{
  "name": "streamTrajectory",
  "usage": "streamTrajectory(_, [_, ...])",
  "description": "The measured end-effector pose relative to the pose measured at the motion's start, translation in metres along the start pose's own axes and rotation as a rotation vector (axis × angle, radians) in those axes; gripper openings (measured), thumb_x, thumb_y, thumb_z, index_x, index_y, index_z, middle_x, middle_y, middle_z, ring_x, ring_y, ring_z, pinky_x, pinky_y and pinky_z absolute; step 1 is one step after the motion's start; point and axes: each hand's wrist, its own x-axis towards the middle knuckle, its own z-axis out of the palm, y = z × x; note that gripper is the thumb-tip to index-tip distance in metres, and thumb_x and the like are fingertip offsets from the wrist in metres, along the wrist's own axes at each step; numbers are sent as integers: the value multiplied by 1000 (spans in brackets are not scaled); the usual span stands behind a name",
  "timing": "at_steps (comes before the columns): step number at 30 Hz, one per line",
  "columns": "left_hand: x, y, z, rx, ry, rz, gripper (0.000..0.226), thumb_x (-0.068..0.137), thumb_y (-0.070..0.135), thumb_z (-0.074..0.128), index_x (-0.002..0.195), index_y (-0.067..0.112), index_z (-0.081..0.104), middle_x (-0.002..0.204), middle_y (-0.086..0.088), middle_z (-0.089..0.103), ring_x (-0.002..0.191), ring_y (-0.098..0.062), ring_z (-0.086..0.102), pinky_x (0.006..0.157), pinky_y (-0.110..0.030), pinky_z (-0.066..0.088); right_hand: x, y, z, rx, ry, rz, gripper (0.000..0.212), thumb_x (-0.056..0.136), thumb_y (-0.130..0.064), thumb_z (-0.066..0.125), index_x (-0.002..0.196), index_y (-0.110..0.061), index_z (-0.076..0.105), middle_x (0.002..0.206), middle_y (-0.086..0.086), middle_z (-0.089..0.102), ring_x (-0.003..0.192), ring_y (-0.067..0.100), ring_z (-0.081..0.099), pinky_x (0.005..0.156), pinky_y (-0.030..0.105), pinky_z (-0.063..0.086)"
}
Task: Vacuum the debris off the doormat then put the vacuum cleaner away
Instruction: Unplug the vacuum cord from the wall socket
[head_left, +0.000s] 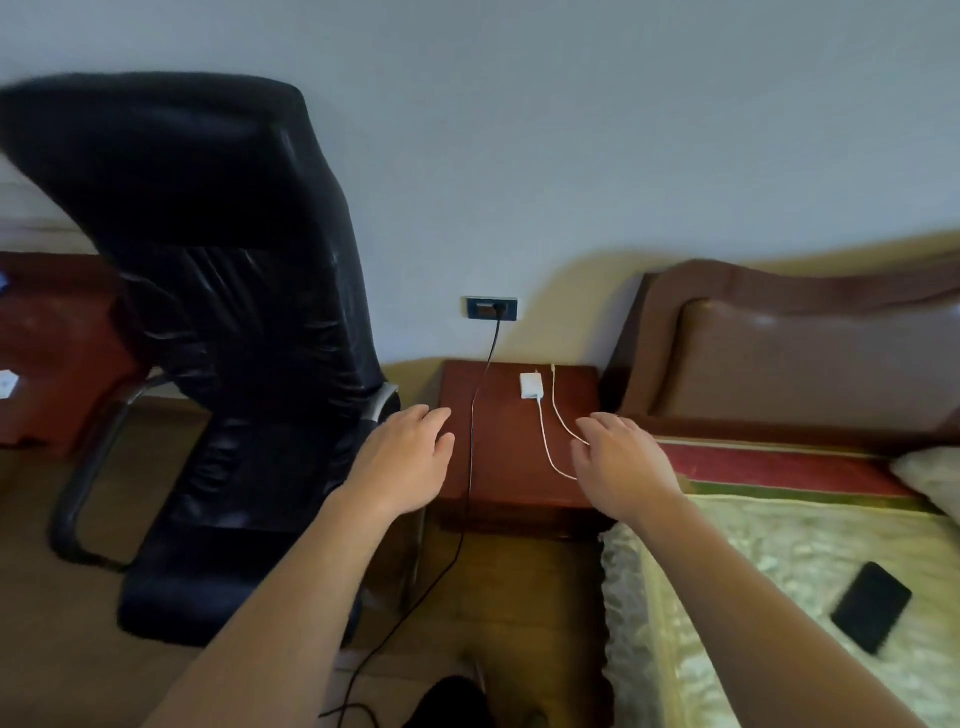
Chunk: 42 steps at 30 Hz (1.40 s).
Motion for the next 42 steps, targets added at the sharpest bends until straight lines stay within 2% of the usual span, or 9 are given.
streamTrajectory(5, [67, -10, -9, -25, 19, -10, 51, 110, 35, 34, 158, 18, 33, 161, -4, 38, 149, -23, 33, 121, -40, 29, 70, -2, -2, -12, -31, -35, 40, 105, -34, 37, 133, -17, 60, 137, 3, 59, 128, 24, 52, 109, 35, 38])
streamTrajectory(14, [208, -47, -10, -7, -54, -17, 54, 109, 35, 35, 159, 16, 29, 158, -7, 40, 143, -26, 39, 118, -43, 35, 205, -5, 6, -5, -74, -8, 37, 102, -31, 37, 122, -14, 63, 125, 3, 63, 119, 27, 56, 101, 38, 44])
streamTrajectory(17, [247, -55, -12, -7, -66, -9, 52, 108, 34, 37, 157, 16, 32, 155, -8, 43, 140, -27, 42, 116, -43, 37, 240, -9, 7, 14, -93, -7, 39, 102, -30, 40, 128, -11, 62, 131, 6, 62, 123, 29, 54, 103, 40, 44])
streamTrajectory(23, [310, -59, 2, 4, -61, -8, 57, 106, 34, 45, 158, 18, 30, 152, -7, 44, 136, -26, 46, 110, -41, 42, 300, -8, 19, 78, -147, -2, 36, 102, -30, 40, 125, -12, 61, 125, 8, 62, 117, 30, 55, 96, 39, 44])
streamTrajectory(30, [377, -71, 66, 48, 121, -13, 64, 97, 28, 62, 154, 19, 35, 148, -6, 47, 132, -26, 48, 106, -40, 42, 372, 0, 72, 248, -192, 59, 38, 102, -28, 42, 133, -13, 57, 136, 9, 57, 125, 30, 51, 100, 38, 42])
streamTrajectory(33, [404, -84, 100, 34, 246, 29, 65, 89, 20, 73, 148, 16, 44, 135, -10, 55, 121, -30, 55, 98, -43, 47, 404, 3, 105, 379, -171, 128, 40, 101, -27, 43, 137, -16, 55, 140, 7, 57, 128, 29, 52, 104, 40, 43])
streamTrajectory(35, [422, -93, 122, 21, 335, 72, 64, 83, 16, 79, 140, 14, 50, 125, -10, 59, 111, -32, 58, 90, -45, 51, 423, 6, 126, 465, -157, 171, 44, 102, -29, 44, 142, -14, 53, 141, 6, 57, 129, 26, 52, 104, 36, 42])
streamTrajectory(38, [444, -105, 151, -13, 446, 142, 62, 78, 10, 81, 134, 12, 55, 118, -10, 61, 104, -33, 59, 84, -46, 52, 442, 10, 152, 583, -101, 254, 42, 102, -33, 44, 139, -15, 55, 127, 3, 64, 119, 22, 57, 94, 31, 44])
streamTrajectory(42, [467, -116, 178, -50, 553, 210, 58, 77, 5, 81, 130, 10, 57, 116, -10, 61, 101, -33, 60, 82, -45, 52, 456, 16, 182, 653, -19, 322, 36, 102, -37, 47, 125, -15, 64, 97, -5, 66, 88, 18, 60, 68, 28, 41])
